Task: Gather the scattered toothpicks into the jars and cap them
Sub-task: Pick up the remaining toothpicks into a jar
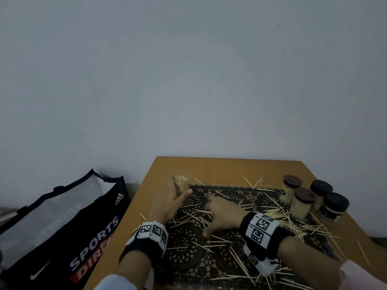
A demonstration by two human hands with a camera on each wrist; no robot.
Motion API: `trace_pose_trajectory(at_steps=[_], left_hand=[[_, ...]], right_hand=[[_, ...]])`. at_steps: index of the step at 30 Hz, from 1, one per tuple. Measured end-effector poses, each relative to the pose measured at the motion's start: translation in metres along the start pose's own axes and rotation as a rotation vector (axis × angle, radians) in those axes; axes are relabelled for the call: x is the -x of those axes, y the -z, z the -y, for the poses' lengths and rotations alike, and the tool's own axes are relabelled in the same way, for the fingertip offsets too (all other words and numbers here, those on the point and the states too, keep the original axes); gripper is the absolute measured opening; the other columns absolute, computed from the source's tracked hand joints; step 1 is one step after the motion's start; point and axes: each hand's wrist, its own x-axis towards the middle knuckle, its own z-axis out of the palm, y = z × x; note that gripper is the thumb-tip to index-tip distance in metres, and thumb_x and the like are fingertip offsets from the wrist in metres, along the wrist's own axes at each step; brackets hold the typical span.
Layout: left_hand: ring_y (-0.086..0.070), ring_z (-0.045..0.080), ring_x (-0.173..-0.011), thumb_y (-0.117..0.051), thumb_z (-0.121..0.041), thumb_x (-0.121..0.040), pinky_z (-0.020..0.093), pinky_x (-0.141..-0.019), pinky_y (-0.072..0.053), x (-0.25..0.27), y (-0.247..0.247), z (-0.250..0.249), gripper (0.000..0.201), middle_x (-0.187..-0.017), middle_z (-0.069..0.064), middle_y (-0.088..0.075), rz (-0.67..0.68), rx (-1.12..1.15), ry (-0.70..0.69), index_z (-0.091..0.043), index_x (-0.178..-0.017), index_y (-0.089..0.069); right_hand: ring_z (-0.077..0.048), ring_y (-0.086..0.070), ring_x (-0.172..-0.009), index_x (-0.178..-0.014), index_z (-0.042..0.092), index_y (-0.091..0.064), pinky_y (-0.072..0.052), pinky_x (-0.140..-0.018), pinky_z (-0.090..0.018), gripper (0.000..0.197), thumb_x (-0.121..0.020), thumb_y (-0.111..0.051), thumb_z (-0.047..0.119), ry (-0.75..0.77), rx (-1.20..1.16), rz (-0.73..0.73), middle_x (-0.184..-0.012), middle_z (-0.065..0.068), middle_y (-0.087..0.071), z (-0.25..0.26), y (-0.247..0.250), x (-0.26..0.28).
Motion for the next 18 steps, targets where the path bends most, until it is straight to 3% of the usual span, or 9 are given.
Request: trace_pose_trajectory(at_steps=[5, 9, 13, 15, 18], left_hand=[[-0.06, 0.016, -0.089, -0.044, -0.075, -0.081, 0.036, -0.079, -0.049, -0.001, 0.001, -0.001, 0.062, -0.113, -0.004, -0.059, 0.013, -0.051, 0.011, -0.029, -0.121, -0.033], [-0.06, 0.015, -0.093, -0.044, -0.079, -0.08, 0.035, -0.081, -0.049, -0.001, 0.001, 0.0, 0.067, -0.112, -0.006, -0.06, 0.026, -0.064, 0.0, -0.027, -0.122, -0.034], [-0.059, 0.017, -0.086, -0.049, -0.062, -0.088, 0.033, -0.075, -0.045, -0.001, 0.002, -0.005, 0.047, -0.101, -0.002, -0.062, 0.039, -0.103, 0.01, -0.027, -0.114, -0.032], [-0.057, 0.017, -0.081, -0.048, -0.063, -0.088, 0.033, -0.072, -0.043, 0.0, 0.003, -0.006, 0.046, -0.095, 0.0, -0.061, 0.052, -0.117, 0.017, -0.027, -0.111, -0.03], [-0.055, 0.016, -0.079, -0.045, -0.066, -0.085, 0.032, -0.071, -0.041, 0.002, 0.004, -0.008, 0.049, -0.095, -0.001, -0.061, 0.064, -0.112, 0.021, -0.028, -0.112, -0.029]], right_hand=[[-0.022, -0.053, -0.11, -0.12, 0.011, -0.064, -0.047, -0.088, -0.032, 0.047, -0.079, -0.077, 0.03, 0.009, -0.109, -0.053, -0.117, -0.004, -0.057, 0.0, 0.002, 0.0], [-0.019, -0.057, -0.106, -0.119, 0.011, -0.067, -0.042, -0.08, -0.023, 0.04, -0.081, -0.075, 0.02, 0.086, -0.075, -0.059, -0.115, -0.004, -0.063, -0.003, 0.005, 0.002], [-0.02, -0.061, -0.1, -0.11, 0.009, -0.072, -0.045, -0.08, -0.026, 0.026, -0.085, -0.071, 0.016, 0.17, 0.032, -0.049, -0.108, -0.005, -0.069, -0.008, 0.011, 0.005], [-0.019, -0.062, -0.098, -0.105, 0.011, -0.073, -0.048, -0.083, -0.03, 0.019, -0.087, -0.066, 0.015, 0.187, 0.08, -0.053, -0.105, -0.004, -0.07, -0.011, 0.012, 0.006], [-0.02, -0.061, -0.095, -0.099, 0.011, -0.072, -0.047, -0.079, -0.031, 0.016, -0.091, -0.06, 0.017, 0.174, 0.149, -0.094, -0.101, -0.004, -0.069, -0.015, 0.012, 0.009]])
